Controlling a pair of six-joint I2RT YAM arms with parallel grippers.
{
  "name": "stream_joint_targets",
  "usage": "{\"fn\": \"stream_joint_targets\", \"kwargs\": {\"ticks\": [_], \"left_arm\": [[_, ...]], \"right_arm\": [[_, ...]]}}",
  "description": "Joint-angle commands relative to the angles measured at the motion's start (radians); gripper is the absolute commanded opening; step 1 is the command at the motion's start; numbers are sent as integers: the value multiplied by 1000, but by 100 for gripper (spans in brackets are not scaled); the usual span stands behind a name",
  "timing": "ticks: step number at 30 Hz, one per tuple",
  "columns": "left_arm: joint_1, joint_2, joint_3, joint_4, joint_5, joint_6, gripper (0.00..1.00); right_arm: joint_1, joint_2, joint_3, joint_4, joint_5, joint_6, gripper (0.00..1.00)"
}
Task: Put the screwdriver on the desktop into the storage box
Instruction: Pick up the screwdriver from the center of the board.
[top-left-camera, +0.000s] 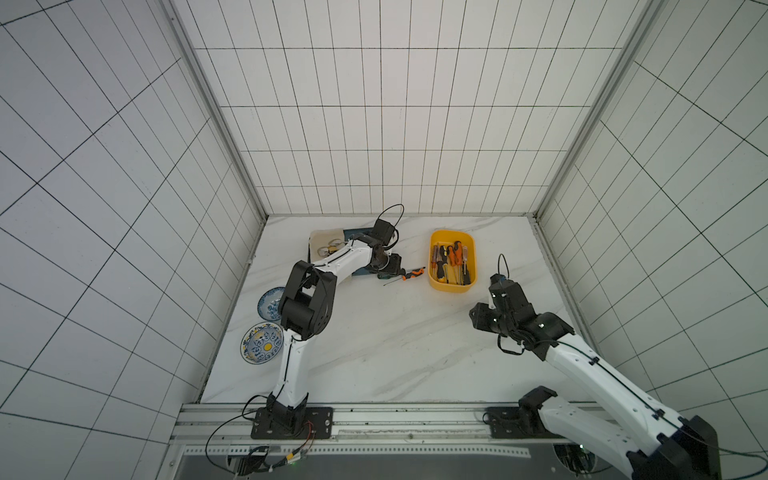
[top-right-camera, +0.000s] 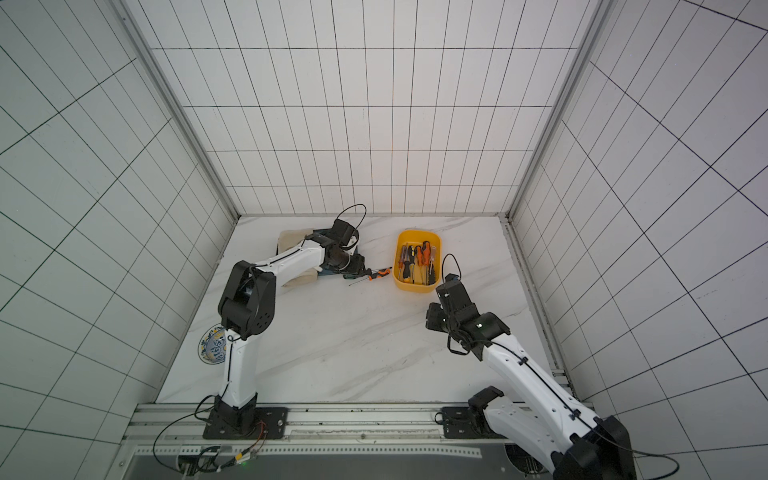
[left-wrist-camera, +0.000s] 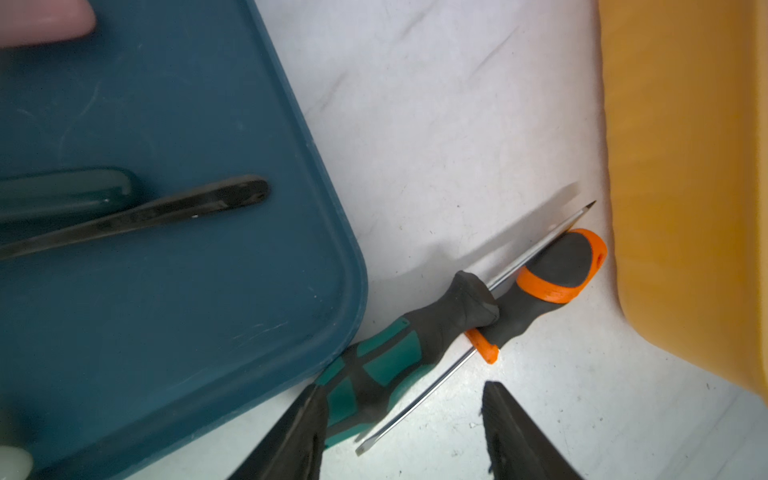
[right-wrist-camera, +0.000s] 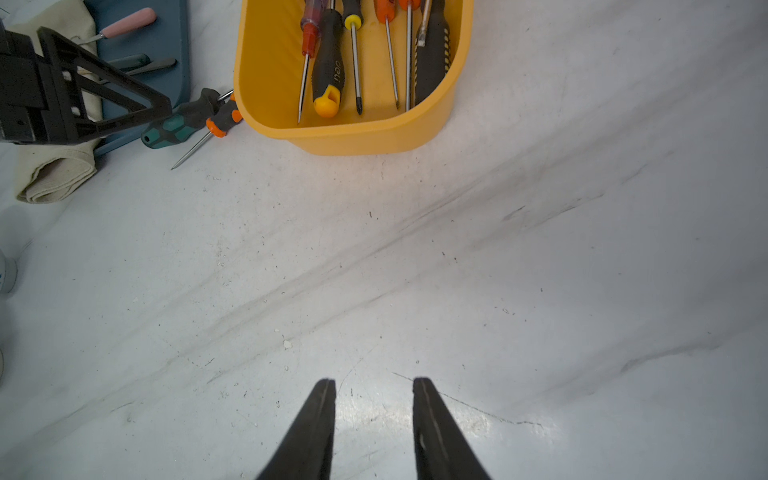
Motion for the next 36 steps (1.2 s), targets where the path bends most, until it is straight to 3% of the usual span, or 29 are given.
{"fn": "stream_joint_targets", "kwargs": {"ticks": [1,10,21,28,36], "left_arm": [[1,29,22,-11,14,8,62],[-1,35,20,-25,26,14,59],[-2,44,29,-66,9,14,46],[-1,59,32,-68,-62,26,55],[-16,66,36,-58,-65,38,55]], "right_arm": [[11,0,-17,1,10,12,35],[11,7,-20,2,18,19,35],[11,18,-39,18,21,33,35],[11,18,-48,24,14,42,35],[11,4,-59,27,21,47,35]]}}
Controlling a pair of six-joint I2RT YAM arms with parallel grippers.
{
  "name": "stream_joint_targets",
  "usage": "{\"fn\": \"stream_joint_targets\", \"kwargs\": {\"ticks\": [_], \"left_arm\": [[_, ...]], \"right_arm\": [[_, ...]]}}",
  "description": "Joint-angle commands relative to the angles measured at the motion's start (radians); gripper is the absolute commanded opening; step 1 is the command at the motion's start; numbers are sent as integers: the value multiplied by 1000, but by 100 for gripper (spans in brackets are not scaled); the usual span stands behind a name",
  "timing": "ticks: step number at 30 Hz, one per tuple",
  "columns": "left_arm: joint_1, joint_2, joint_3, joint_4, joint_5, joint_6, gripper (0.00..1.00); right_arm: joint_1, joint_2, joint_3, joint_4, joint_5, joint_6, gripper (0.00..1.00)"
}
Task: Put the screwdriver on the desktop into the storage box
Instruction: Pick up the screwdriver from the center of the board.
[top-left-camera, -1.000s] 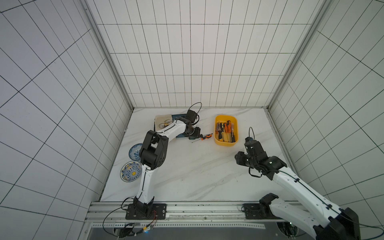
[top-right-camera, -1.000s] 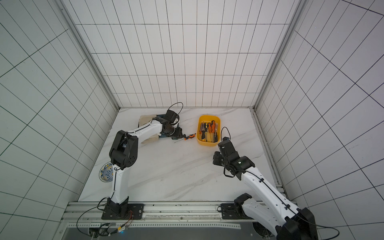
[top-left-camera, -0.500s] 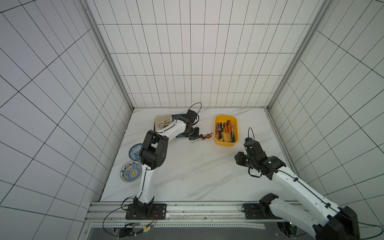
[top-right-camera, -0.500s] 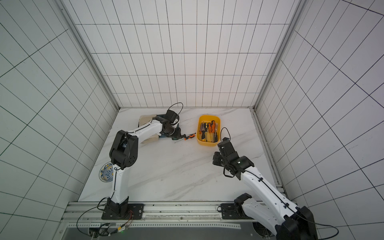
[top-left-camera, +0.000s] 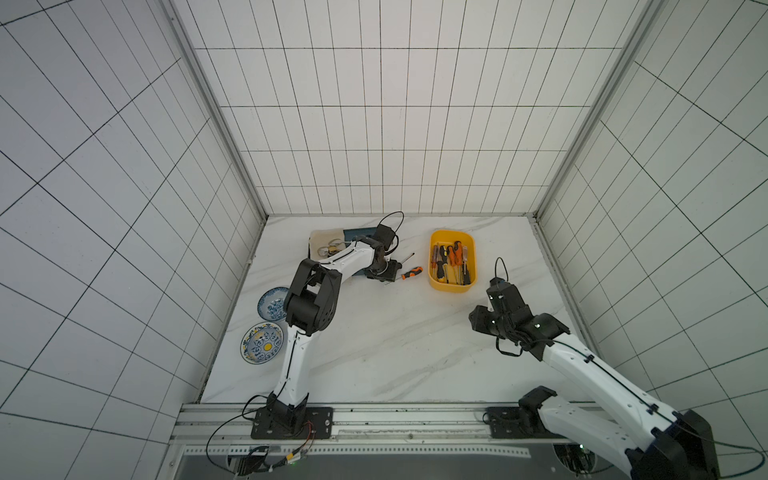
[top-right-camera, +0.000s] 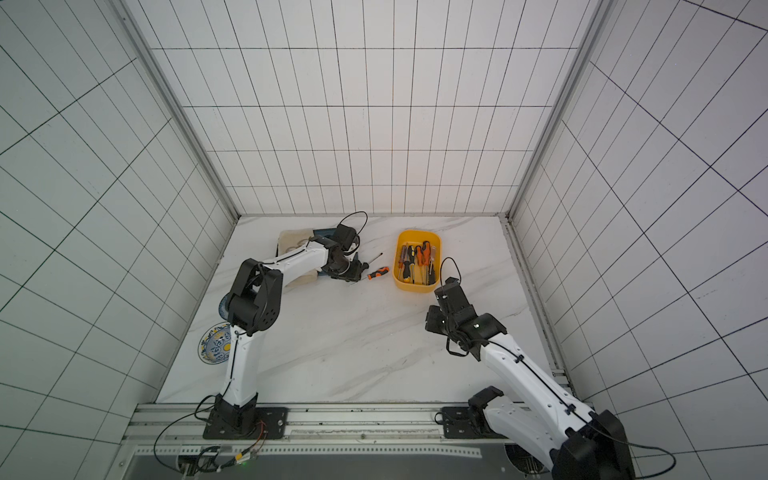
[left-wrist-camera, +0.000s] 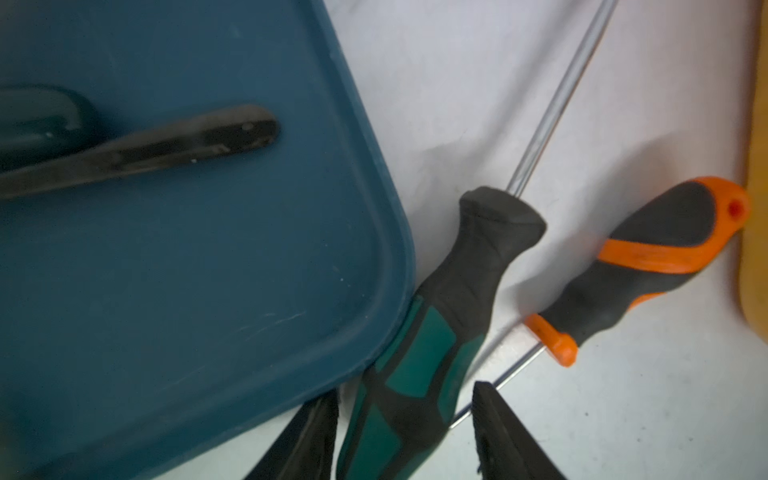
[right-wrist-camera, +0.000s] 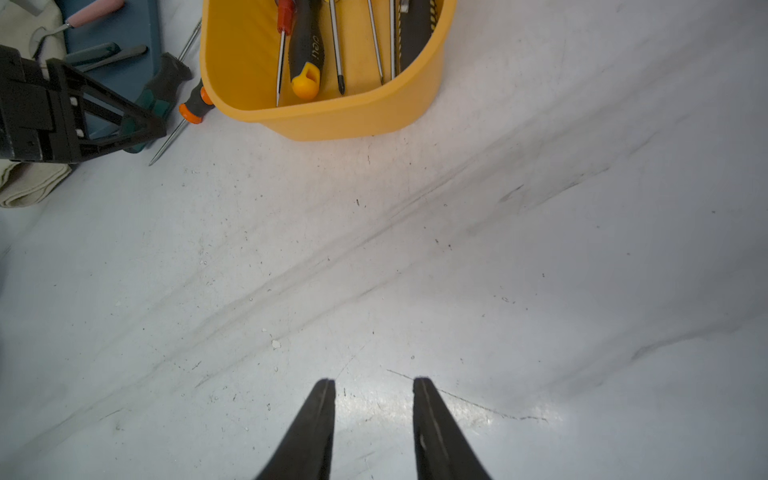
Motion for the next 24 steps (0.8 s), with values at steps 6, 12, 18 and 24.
{"fn": "stream_joint_targets", "kwargs": {"ticks": [6,12,18,24], "left_arm": [[-37,-7,10,5,-30,24,52],[-39,8,15,4,-42,24,49],[-40,19,21,-12,-38,19,43],[-48,18,20,-13,-39,20,43]], "right_arm": [[11,-3,-26,19,13,16,35],[11,-1,-31,20,6,20,35],[11,-10,-35,24,13,22,35],[11,-4,-39,31,6,28,35]]}}
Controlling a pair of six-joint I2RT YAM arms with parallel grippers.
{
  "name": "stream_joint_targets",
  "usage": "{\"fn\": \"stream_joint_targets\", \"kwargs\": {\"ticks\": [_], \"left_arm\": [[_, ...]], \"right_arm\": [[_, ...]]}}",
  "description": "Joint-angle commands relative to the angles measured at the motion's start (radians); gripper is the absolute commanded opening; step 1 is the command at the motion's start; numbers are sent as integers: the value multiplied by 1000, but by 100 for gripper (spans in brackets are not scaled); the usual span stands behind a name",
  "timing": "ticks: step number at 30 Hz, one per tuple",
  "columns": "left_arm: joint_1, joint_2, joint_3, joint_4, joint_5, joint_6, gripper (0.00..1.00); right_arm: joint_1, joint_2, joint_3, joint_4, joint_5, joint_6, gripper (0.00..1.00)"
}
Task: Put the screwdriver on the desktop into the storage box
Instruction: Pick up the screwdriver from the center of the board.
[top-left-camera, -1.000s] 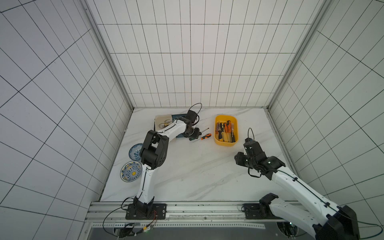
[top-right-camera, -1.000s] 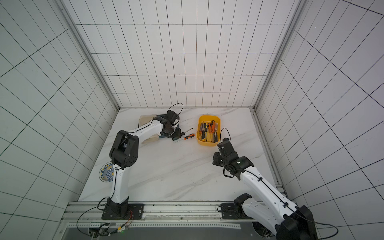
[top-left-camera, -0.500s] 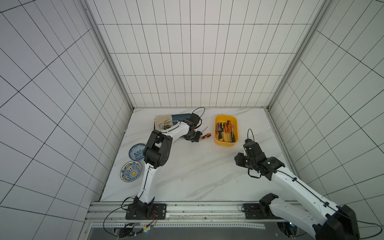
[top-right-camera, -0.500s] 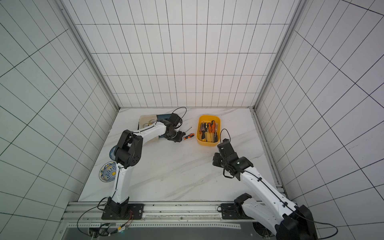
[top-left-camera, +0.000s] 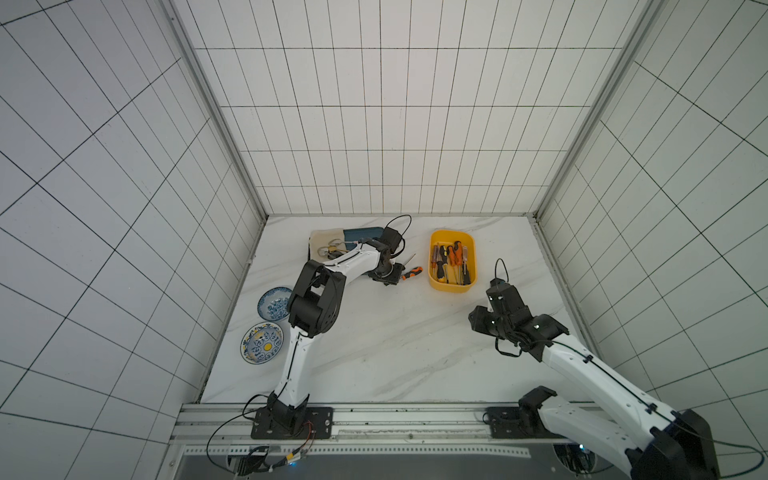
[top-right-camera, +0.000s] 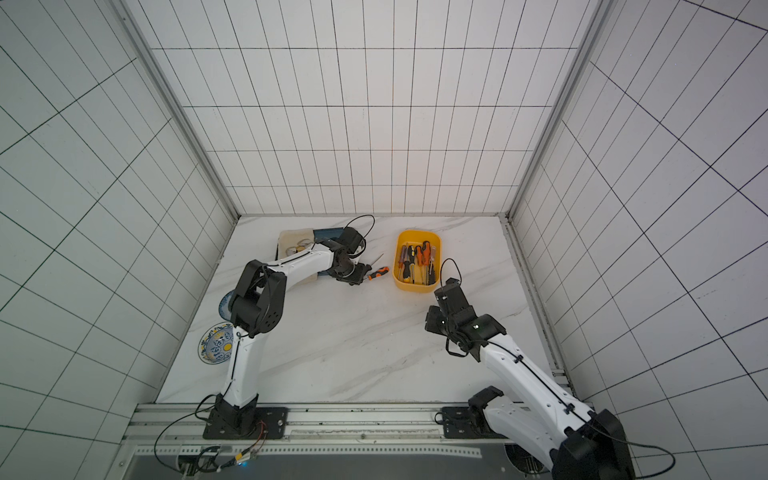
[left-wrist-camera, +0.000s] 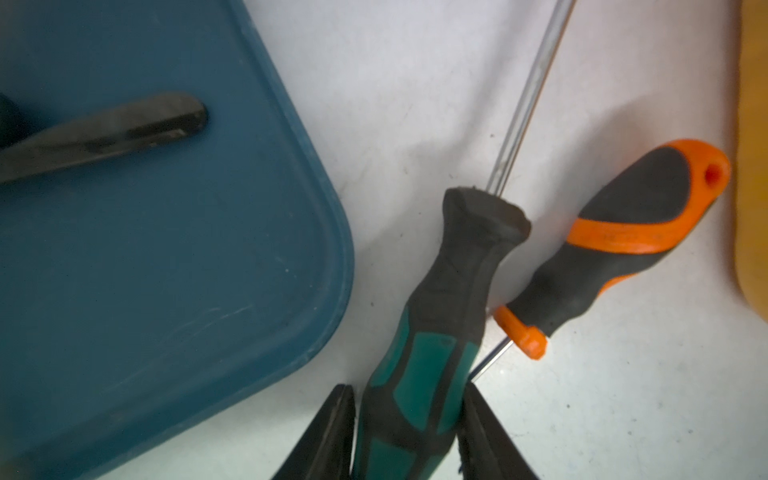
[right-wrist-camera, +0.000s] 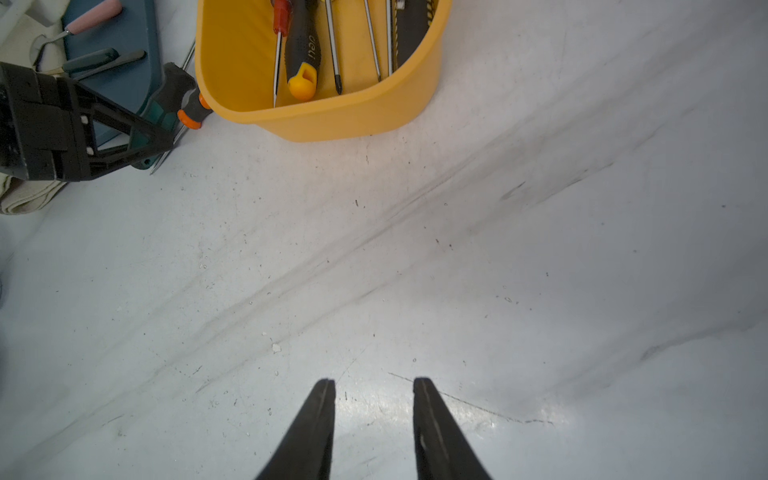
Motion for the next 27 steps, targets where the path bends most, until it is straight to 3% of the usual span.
{"fn": "stream_joint_targets", "kwargs": {"ticks": [1,14,27], "left_arm": [[-6,18,21,-8,-8,5,40],[-13,-57,14,-21,46,-17,13],[-13,-283,-95,38,132,-99,10]], "right_arm": [[11,-4,-26,10,9,11,35],[11,-9,-25,17,5,18,35],[11,14,59,57,-93,-9,45]]}}
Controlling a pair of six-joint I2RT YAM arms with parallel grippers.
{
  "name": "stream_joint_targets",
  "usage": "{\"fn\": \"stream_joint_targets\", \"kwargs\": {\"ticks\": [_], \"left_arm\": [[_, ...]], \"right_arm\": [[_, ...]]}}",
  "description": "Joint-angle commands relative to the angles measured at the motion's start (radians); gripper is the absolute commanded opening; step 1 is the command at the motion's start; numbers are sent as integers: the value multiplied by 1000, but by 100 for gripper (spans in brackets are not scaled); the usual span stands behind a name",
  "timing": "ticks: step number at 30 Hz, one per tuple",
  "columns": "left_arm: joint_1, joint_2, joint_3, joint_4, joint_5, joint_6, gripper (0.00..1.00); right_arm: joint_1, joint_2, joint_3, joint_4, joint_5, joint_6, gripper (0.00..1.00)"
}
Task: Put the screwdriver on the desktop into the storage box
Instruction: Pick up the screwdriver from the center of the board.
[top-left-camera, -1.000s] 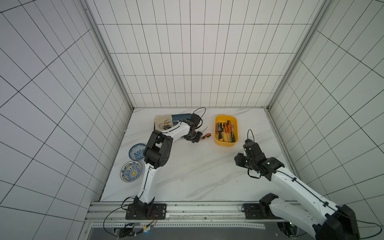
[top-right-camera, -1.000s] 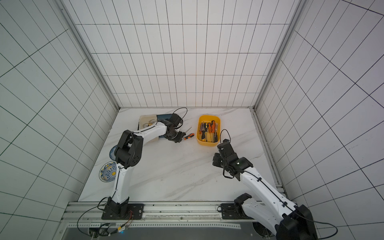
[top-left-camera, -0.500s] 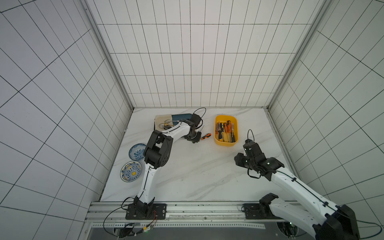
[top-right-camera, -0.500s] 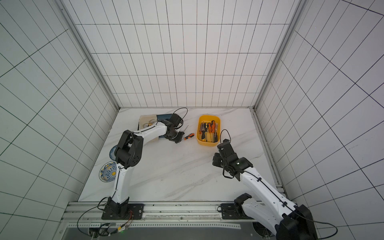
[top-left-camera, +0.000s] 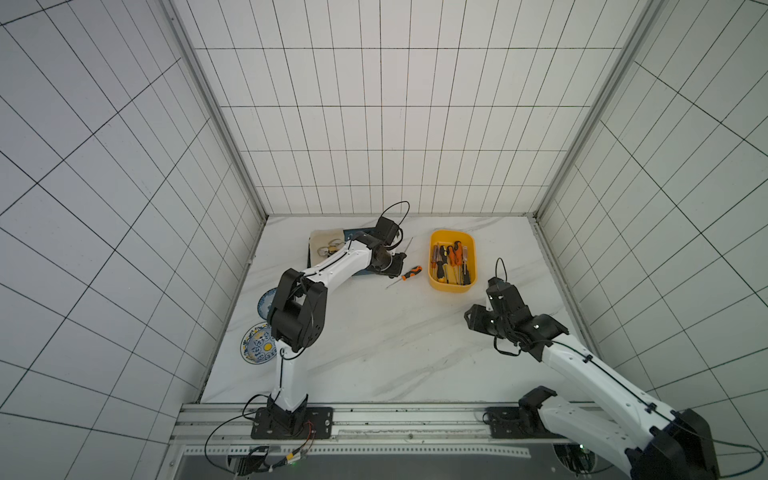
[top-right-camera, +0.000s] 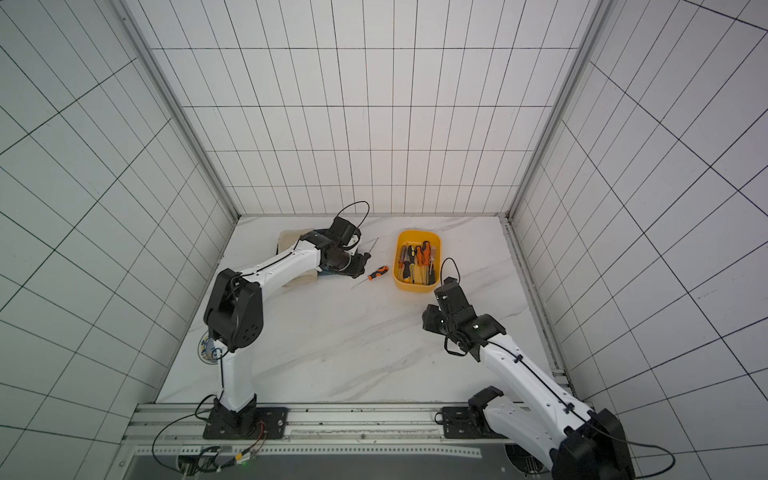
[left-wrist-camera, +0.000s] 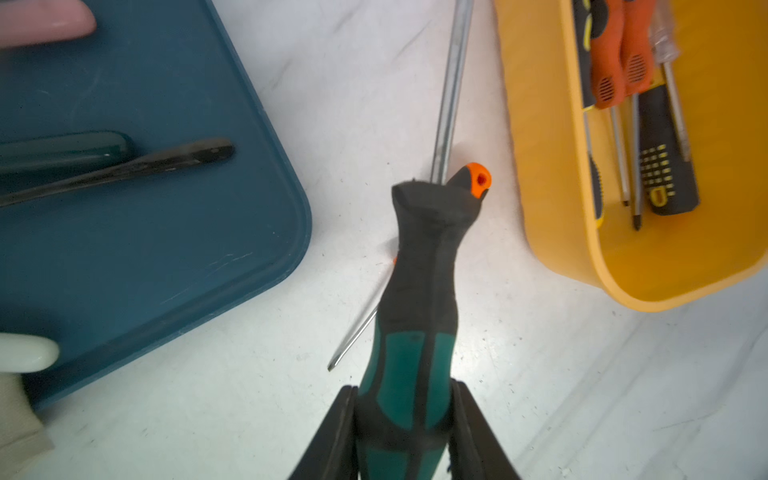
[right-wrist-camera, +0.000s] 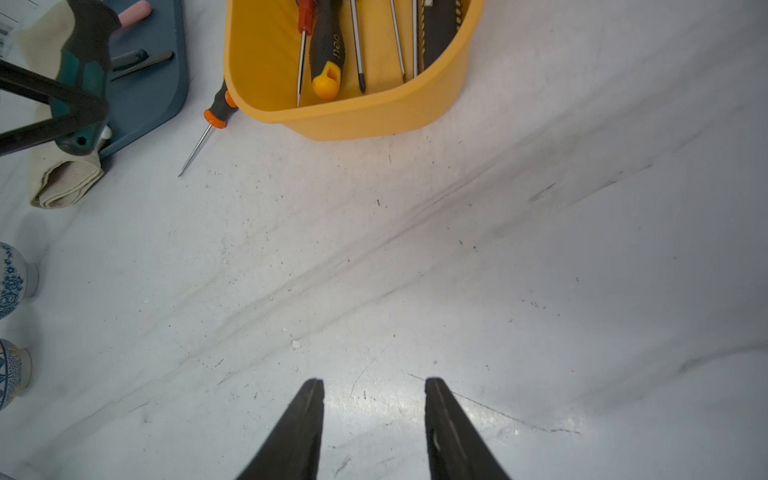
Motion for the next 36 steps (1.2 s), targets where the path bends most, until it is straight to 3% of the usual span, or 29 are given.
{"fn": "stream_joint_targets", "kwargs": {"ticks": [1,12,23,36], "left_arm": [[-6,-76,-43,46,33,-41,10],[-9,-337,-282,202,114,-189,10],[-95,-610,-579,454,124,-300,11],[-192,-752,-768,712,151,-388,11]], "right_arm": [[11,12,63,33,-51,-11,46],[2,43,150,137,-230,-2,54],[-1,112,188,363,-483,84,57],[2,187,171,664,-650,243,57]]}}
